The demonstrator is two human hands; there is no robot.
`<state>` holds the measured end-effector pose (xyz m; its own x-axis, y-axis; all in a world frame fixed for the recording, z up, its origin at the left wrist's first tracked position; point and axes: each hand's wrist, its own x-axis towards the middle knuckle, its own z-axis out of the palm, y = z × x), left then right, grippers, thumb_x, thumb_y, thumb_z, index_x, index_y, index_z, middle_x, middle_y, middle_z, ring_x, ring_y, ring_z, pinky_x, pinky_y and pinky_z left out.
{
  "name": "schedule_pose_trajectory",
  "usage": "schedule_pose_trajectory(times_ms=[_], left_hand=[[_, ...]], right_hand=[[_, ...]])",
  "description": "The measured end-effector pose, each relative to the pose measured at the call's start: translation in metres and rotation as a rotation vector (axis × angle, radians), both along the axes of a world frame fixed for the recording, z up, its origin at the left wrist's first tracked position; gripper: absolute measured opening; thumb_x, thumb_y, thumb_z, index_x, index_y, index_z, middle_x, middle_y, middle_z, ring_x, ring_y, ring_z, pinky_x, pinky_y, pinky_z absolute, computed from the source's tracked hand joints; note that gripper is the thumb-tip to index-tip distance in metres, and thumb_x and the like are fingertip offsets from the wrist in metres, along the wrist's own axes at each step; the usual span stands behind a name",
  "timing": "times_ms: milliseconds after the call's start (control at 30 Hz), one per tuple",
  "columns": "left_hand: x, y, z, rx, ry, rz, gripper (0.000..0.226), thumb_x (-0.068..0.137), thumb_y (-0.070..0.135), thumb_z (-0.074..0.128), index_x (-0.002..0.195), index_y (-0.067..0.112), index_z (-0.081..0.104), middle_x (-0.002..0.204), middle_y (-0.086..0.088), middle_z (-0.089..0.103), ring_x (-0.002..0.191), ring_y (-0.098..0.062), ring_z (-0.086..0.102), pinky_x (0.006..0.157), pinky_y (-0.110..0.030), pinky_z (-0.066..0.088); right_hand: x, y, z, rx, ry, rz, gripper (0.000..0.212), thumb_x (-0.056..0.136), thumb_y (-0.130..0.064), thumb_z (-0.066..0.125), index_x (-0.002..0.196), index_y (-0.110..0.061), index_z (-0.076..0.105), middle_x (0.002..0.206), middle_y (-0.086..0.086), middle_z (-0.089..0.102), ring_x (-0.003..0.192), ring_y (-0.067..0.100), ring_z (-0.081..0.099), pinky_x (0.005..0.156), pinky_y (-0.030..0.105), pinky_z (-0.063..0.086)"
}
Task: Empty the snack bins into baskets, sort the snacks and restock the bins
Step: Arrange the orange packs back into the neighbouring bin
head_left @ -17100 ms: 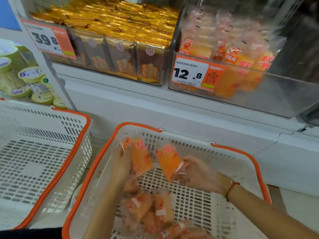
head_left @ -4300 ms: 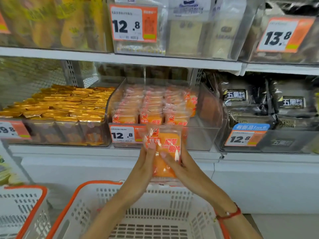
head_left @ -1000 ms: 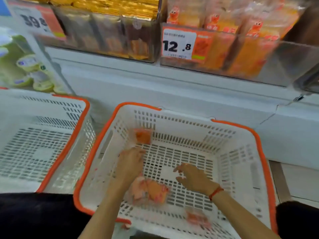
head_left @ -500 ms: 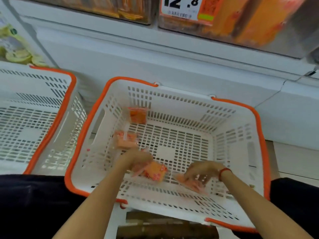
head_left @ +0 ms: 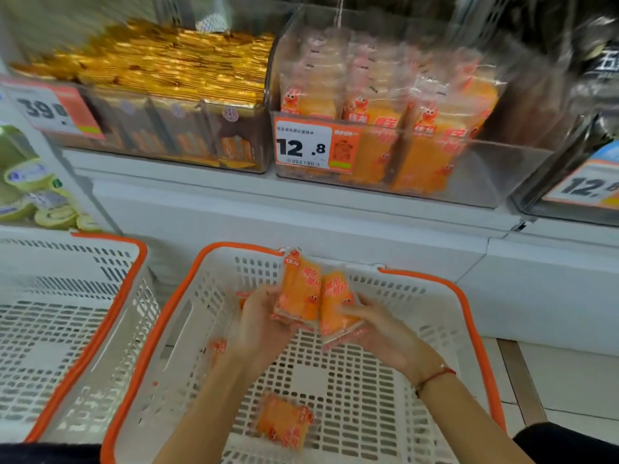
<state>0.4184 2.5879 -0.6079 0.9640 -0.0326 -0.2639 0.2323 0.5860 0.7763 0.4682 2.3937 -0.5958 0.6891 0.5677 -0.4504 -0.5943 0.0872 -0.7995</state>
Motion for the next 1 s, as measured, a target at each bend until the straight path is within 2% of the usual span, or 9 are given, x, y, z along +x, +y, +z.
schedule_pose_trajectory(times_ms=[133,233,400,467,567,733,800,933,1000], left_hand=[[0.002,0.009,0.002,-0.023,0.090,0.130,0.041,0.100,0.029,0.037,0.092,0.009,0.072,0.093,-0.013,0.069,0.081,-0.023,0.066,0.075,-0.036,0.052],[0.002,0.007,0.005,0.099,0.106,0.106,0.042,0.103,0.033,0.036,0.119,0.006,0.064,0.113,-0.015,0.070,0.100,-0.025,0.068,0.094,-0.043,0.048],[0.004,-0.020,0.022,0.275,0.079,0.057,0.041,0.105,0.033,0.033,0.134,0.013,0.053,0.120,-0.009,0.069,0.111,-0.025,0.065,0.099,-0.045,0.047],[0.005,-0.030,0.031,0.289,0.070,0.082,0.036,0.105,0.030,0.036,0.132,0.014,0.054,0.115,-0.007,0.071,0.108,-0.023,0.067,0.099,-0.045,0.047],[0.014,-0.043,0.062,0.268,0.009,0.126,0.033,0.103,0.027,0.039,0.130,0.017,0.055,0.112,-0.006,0.072,0.108,-0.024,0.067,0.100,-0.049,0.047],[0.030,-0.074,0.134,0.343,-0.269,0.075,0.041,0.100,0.048,0.027,0.124,0.031,0.054,0.116,0.008,0.069,0.098,-0.001,0.067,0.074,-0.014,0.053],[0.048,-0.078,0.160,0.437,-0.320,0.014,0.043,0.091,0.053,0.036,0.123,0.030,0.051,0.117,0.010,0.066,0.090,0.005,0.066,0.072,-0.009,0.050],[0.086,-0.065,0.205,0.641,-0.369,-0.165,0.056,0.073,0.049,0.077,0.123,0.031,0.058,0.122,0.005,0.067,0.105,-0.012,0.065,0.099,-0.034,0.047],[0.099,-0.061,0.227,0.762,-0.407,-0.298,0.063,0.067,0.034,0.084,0.124,0.031,0.056,0.119,0.004,0.068,0.106,-0.009,0.065,0.089,-0.021,0.051]], right_hand=[[0.004,-0.003,0.013,0.183,0.062,-0.136,0.061,0.079,-0.019,0.076,0.132,0.000,0.054,0.124,0.022,0.063,0.106,0.034,0.066,0.084,0.046,0.056],[0.004,-0.002,0.024,0.265,0.067,-0.189,0.044,0.089,-0.019,0.060,0.132,-0.007,0.055,0.125,0.017,0.064,0.107,0.029,0.066,0.079,0.039,0.058],[-0.006,0.015,0.030,-0.118,-0.328,-0.162,0.034,0.095,-0.033,0.055,0.127,-0.021,0.059,0.123,0.004,0.067,0.111,0.025,0.065,0.095,0.050,0.051],[-0.009,0.018,0.037,-0.268,-0.471,-0.171,0.038,0.091,-0.049,0.054,0.123,-0.030,0.059,0.120,-0.005,0.068,0.109,0.013,0.065,0.098,0.040,0.049],[-0.002,0.015,0.067,-0.264,-0.571,-0.112,0.045,0.091,-0.053,0.048,0.133,-0.039,0.047,0.126,-0.015,0.062,0.110,0.000,0.062,0.093,0.022,0.050],[0.014,-0.001,0.130,-0.150,-0.815,-0.132,0.055,0.095,-0.030,0.051,0.146,-0.033,0.032,0.136,-0.014,0.054,0.120,0.001,0.055,0.090,0.017,0.049],[0.019,-0.015,0.153,-0.103,-0.903,-0.197,0.053,0.094,-0.019,0.053,0.144,-0.027,0.036,0.136,-0.009,0.055,0.123,0.005,0.055,0.090,0.019,0.050],[0.035,-0.061,0.191,-0.167,-1.014,-0.256,0.056,0.086,-0.022,0.061,0.139,-0.030,0.044,0.132,-0.010,0.060,0.123,0.009,0.056,0.095,0.028,0.051],[0.043,-0.082,0.204,-0.242,-1.048,-0.217,0.060,0.085,-0.023,0.063,0.141,-0.029,0.043,0.132,-0.010,0.060,0.122,0.010,0.057,0.093,0.027,0.052]])
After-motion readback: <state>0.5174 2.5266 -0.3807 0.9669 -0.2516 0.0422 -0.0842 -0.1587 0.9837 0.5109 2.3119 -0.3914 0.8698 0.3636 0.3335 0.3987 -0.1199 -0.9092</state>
